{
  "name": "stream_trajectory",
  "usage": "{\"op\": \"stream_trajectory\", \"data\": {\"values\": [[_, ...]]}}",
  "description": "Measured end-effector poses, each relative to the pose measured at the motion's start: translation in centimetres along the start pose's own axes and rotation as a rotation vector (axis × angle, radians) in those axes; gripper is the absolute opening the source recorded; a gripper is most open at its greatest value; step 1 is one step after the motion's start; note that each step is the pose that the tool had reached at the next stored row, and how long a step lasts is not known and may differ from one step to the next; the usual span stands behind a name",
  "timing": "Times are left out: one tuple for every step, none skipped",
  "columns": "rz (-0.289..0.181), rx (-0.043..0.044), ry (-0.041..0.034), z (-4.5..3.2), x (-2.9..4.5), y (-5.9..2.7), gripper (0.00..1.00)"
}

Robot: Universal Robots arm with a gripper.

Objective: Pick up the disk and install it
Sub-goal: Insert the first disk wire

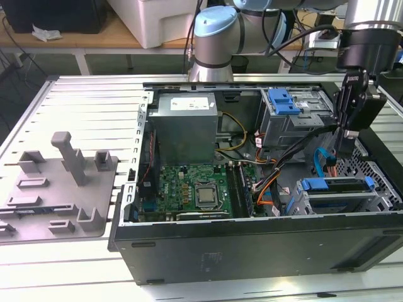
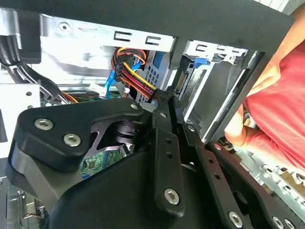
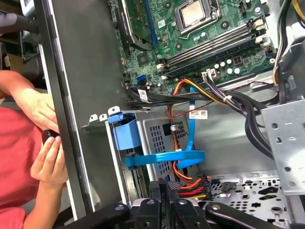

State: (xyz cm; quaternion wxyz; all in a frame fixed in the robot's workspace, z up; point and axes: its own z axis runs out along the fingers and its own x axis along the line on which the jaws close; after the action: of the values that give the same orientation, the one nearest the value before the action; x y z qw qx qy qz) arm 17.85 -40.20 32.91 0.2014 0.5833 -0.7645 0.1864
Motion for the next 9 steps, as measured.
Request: {"op": "stream_trajectory", "data": {"values": [[0.001, 0.0008, -0.0017, 0.03, 0.15, 0.02, 0.16], [0.001, 0.0017, -0.0033, 0.05, 0.30, 0.05, 0.16], [0.002, 0.0033, -0.0061, 0.09, 0.61, 0.09, 0.16], [0.003, 0.0043, -0.0080, 0.13, 0.78, 0.10, 0.16], [0.003, 0.0052, -0.0099, 0.18, 0.94, 0.10, 0.16], [0.004, 0.0067, -0.0141, 0.29, 1.20, 0.06, 0.16], [0.004, 0.0082, -0.0201, 0.42, 1.46, 0.01, 0.16], [0.004, 0.0089, -0.0243, 0.49, 1.60, -0.02, 0.16], [0.004, 0.0093, -0.0279, 0.56, 1.70, -0.05, 0.16]]}}
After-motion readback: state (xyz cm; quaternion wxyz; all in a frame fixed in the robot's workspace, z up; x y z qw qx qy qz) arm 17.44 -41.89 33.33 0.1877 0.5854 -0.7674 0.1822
